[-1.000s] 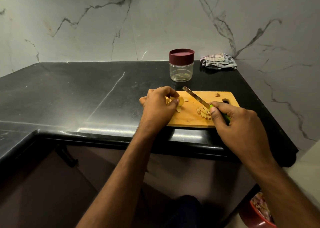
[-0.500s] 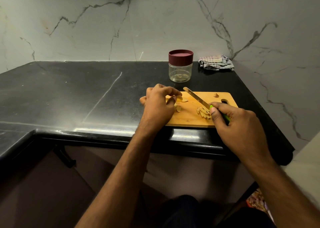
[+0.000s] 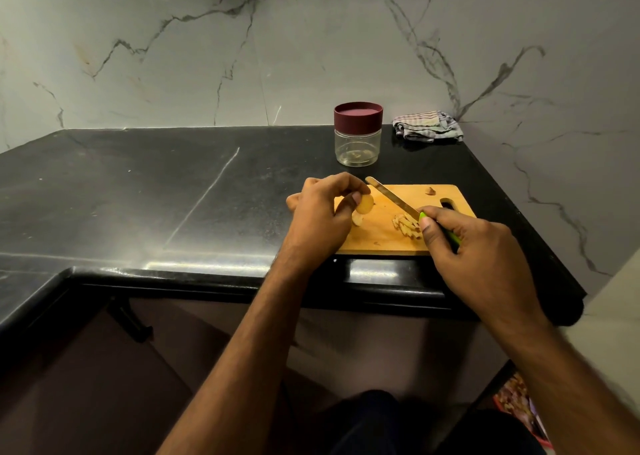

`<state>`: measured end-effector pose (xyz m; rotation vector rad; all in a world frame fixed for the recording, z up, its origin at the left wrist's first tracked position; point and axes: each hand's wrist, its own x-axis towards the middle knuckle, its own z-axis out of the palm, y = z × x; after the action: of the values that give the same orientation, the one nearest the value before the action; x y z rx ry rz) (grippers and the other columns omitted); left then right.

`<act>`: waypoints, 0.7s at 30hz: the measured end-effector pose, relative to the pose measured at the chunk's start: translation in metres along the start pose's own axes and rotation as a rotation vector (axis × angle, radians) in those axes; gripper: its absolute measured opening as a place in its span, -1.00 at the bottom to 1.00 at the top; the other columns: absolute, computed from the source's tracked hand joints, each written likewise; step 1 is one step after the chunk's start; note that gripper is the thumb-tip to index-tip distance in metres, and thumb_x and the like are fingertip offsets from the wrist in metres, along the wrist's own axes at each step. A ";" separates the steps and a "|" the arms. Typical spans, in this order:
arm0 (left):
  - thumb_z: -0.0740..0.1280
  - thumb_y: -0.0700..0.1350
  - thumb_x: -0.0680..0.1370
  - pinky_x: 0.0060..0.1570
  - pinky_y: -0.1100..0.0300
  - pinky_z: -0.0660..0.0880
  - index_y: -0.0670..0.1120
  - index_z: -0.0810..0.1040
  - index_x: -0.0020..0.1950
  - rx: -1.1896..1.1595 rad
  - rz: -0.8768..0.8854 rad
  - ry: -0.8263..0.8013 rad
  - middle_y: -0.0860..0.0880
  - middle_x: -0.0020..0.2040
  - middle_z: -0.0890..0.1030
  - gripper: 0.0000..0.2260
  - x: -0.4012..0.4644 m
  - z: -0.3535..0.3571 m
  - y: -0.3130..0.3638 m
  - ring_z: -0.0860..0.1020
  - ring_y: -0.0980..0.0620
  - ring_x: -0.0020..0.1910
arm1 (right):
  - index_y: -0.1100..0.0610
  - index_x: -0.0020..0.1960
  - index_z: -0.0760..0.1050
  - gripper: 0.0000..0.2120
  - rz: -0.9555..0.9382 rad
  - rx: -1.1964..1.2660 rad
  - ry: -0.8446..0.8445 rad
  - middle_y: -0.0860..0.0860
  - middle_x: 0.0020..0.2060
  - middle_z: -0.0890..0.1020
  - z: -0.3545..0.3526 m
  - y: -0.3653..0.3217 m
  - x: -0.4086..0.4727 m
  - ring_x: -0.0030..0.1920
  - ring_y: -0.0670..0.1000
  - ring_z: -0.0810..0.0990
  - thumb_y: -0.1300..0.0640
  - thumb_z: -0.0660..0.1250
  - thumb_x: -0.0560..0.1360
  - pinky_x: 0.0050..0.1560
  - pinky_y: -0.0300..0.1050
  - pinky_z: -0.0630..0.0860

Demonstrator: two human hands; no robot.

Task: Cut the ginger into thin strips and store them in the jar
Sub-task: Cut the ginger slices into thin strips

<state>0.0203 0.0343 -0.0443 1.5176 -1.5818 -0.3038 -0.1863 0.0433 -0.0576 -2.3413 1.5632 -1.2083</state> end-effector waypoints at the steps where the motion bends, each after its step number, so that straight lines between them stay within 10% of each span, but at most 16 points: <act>1: 0.36 -0.08 0.62 0.31 -0.16 0.26 0.24 0.60 -0.03 -0.001 0.021 -0.025 0.42 -0.08 0.51 -0.82 -0.001 0.000 0.000 0.38 0.13 0.25 | -0.01 0.26 0.56 -0.67 -0.005 0.005 0.002 -0.18 -0.35 0.51 0.000 0.000 -0.002 -0.49 -0.18 0.43 -0.10 0.23 0.57 -0.48 -0.36 0.26; 21: 0.37 0.28 0.50 0.18 -0.04 0.17 0.14 0.65 0.01 0.314 0.115 -0.090 0.19 0.01 0.50 -0.74 -0.007 0.004 -0.005 0.26 0.08 0.22 | -0.04 0.30 0.52 -0.67 0.127 -0.066 -0.035 -0.05 0.00 0.65 -0.010 -0.026 -0.037 -0.16 -0.15 0.50 -0.07 0.24 0.58 -0.23 -0.26 0.46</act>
<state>0.0192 0.0380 -0.0528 1.6579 -1.8463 -0.0599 -0.1794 0.0888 -0.0595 -2.2491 1.7357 -1.0997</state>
